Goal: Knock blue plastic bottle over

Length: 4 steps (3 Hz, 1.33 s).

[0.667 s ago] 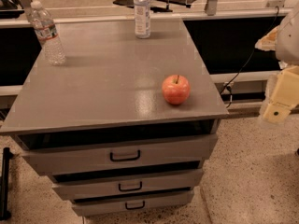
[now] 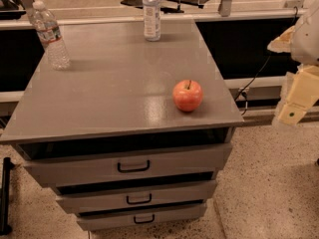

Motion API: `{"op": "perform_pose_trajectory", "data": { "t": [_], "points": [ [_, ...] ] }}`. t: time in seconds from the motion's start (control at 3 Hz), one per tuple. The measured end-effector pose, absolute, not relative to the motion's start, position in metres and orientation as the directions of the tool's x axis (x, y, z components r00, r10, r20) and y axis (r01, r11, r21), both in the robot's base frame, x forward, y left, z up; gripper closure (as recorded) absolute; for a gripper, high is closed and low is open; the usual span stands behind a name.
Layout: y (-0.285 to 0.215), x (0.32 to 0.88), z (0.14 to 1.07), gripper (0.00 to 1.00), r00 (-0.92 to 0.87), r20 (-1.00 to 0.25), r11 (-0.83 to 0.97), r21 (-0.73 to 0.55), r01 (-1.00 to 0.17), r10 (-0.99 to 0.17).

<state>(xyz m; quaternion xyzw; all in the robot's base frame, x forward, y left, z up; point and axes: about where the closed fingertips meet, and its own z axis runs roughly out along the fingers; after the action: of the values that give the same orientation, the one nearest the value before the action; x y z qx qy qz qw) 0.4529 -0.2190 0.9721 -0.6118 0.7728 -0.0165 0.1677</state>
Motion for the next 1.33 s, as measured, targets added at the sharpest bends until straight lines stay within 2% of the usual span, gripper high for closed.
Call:
{"op": "perform_pose_trajectory", "data": {
  "t": [0.67,1.33],
  "points": [
    [-0.174,0.577,0.949,0.00,-0.019,-0.443,0.150,-0.262,-0.953,-0.896],
    [-0.110,0.670,0.957,0.00,0.046,-0.606,0.252,-0.397,-0.883,-0.794]
  ]
}}
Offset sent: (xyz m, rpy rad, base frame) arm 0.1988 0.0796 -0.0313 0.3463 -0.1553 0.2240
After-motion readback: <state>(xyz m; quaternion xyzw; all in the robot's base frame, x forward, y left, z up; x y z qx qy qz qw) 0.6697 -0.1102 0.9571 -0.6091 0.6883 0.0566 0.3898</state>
